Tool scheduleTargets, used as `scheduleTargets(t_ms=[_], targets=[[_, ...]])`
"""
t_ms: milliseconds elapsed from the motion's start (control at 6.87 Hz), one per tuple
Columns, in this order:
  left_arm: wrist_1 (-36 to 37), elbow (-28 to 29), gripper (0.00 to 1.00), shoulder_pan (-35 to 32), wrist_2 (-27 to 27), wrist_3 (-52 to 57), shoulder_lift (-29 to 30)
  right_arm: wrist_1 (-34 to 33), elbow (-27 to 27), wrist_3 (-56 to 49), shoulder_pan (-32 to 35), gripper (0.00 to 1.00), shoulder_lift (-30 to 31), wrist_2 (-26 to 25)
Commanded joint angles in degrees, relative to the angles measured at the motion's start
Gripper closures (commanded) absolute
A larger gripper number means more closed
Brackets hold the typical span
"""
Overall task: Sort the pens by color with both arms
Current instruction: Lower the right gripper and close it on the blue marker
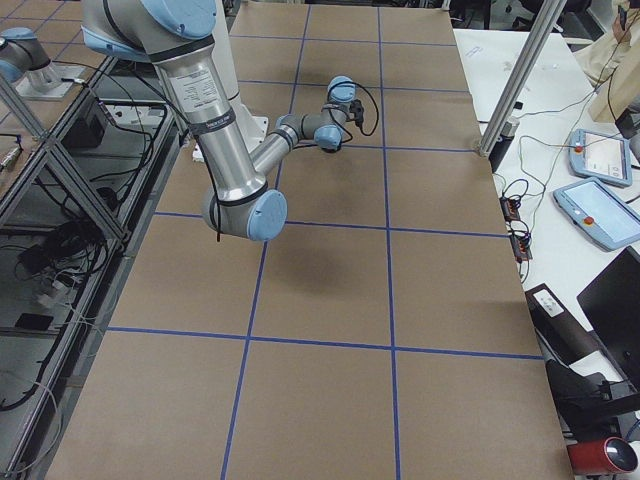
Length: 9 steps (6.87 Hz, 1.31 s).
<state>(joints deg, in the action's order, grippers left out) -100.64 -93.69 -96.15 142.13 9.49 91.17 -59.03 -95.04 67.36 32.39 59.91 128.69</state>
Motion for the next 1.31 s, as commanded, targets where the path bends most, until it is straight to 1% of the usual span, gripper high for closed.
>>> scheduleTargets(t_ms=[0,437,728,873,1164], targets=[[0.0,0.0,0.0,0.0,-0.01,0.0,-0.03,-0.12,0.12,-0.04,0.04,0.47,-0.31,-0.11],[0.0,-0.09,0.0,0.0,-0.01,0.0,-0.03,-0.21,0.55,0.14,0.48,0.47,-0.75,-0.72],[0.0,-0.18,0.0,0.0,0.08,0.0,-0.03,-0.21,0.82,0.14,1.1,0.49,-0.84,-0.9],[0.0,-0.18,0.0,0.0,-0.01,0.0,-0.03,-0.21,0.91,0.23,1.27,0.52,-1.19,-0.9],[0.0,-0.18,0.0,0.0,-0.01,0.0,-0.03,-0.21,0.99,0.23,1.19,0.53,-1.28,-0.81]])
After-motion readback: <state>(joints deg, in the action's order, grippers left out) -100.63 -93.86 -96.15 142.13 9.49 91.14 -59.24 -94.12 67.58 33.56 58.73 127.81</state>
